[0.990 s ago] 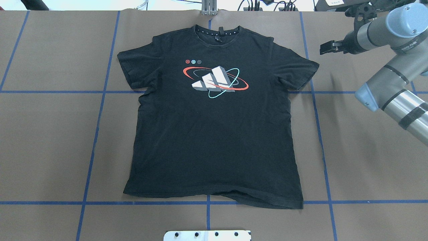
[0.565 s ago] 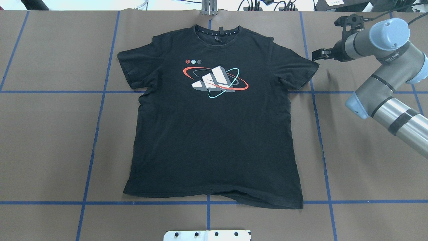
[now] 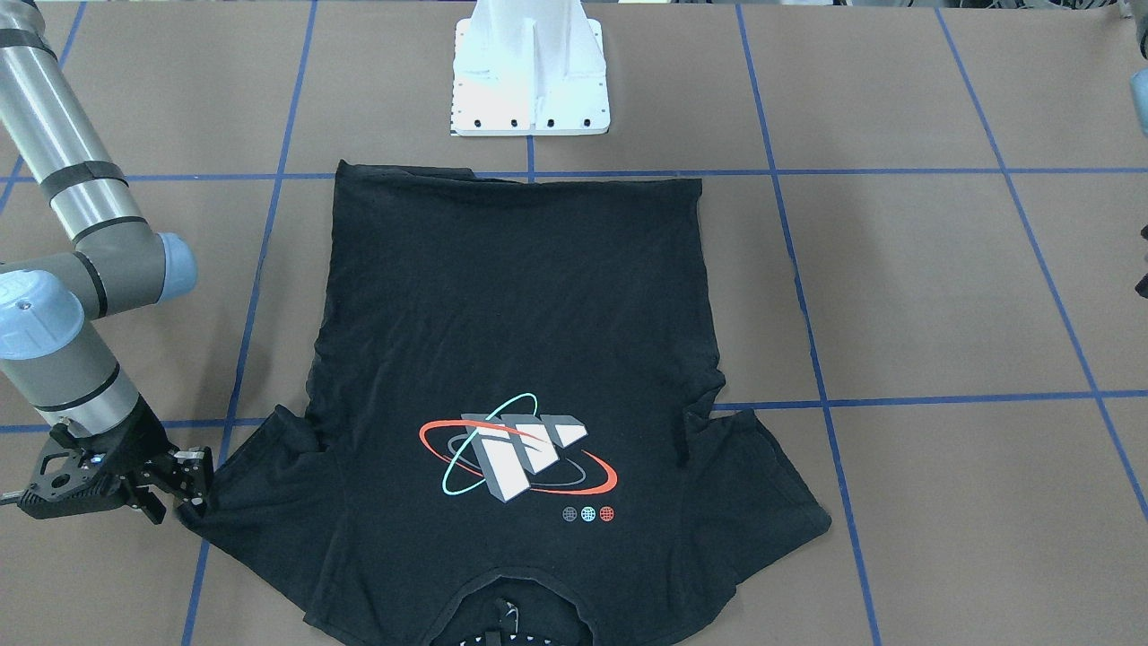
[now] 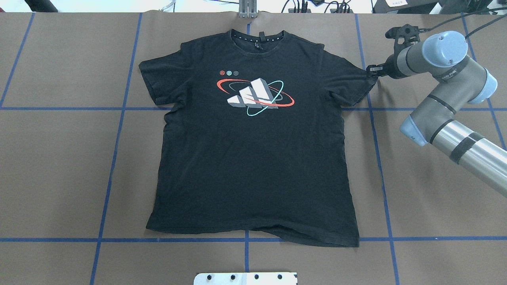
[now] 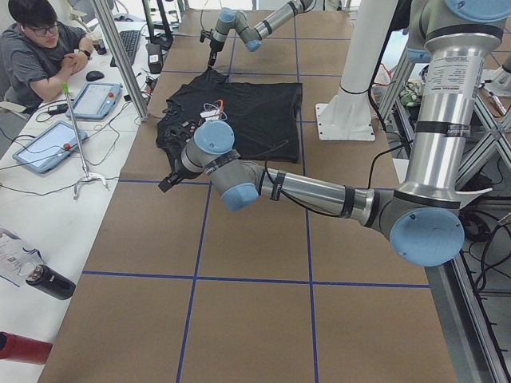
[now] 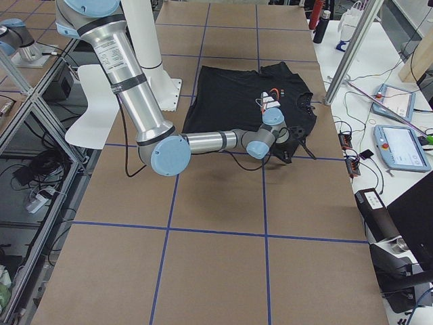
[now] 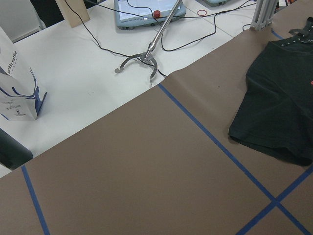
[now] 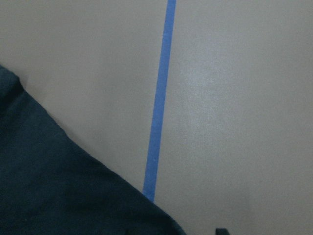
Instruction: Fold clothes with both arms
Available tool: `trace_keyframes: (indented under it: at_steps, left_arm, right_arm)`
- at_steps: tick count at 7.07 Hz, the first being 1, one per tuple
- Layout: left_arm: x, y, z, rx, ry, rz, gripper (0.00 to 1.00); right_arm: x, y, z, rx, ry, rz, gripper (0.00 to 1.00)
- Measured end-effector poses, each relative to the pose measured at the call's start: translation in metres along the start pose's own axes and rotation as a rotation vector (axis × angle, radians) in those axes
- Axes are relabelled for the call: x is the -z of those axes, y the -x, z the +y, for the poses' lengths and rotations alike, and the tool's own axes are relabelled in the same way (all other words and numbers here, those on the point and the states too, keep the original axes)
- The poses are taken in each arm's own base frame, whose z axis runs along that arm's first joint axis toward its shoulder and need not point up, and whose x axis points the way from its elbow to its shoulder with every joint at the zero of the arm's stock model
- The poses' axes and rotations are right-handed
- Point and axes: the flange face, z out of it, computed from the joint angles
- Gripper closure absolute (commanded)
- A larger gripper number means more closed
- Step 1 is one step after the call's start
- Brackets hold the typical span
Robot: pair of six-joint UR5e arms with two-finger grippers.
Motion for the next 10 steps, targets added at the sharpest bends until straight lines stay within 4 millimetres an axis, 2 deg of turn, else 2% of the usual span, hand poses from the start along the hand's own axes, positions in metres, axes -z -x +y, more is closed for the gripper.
trace_keyframes:
  at_steps: [5,6,7,9,10]
  left_arm:
    - [0.000,0.000,0.001,0.000,0.001,0.001,0.00]
    - [0.000,0.000,0.001,0.000,0.001,0.001,0.00]
    - [0.000,0.000,0.001,0.000,0.001,0.001,0.00]
    - [0.000,0.000,0.001,0.000,0.001,0.002,0.00]
    - [0.000,0.000,0.001,0.000,0.001,0.002,0.00]
  right_arm:
    - [-0.001,-0.006,0.004,0.000,0.005,0.007,0.78]
    - [-0.001,-0.007,0.004,0.000,0.005,0.008,0.93]
    - [-0.001,-0.007,0.004,0.000,0.005,0.008,1.00]
    - [0.002,-0.001,0.000,0.002,-0.002,-0.001,1.00]
    - [0.009,0.012,-0.008,-0.001,-0.012,-0.014,1.00]
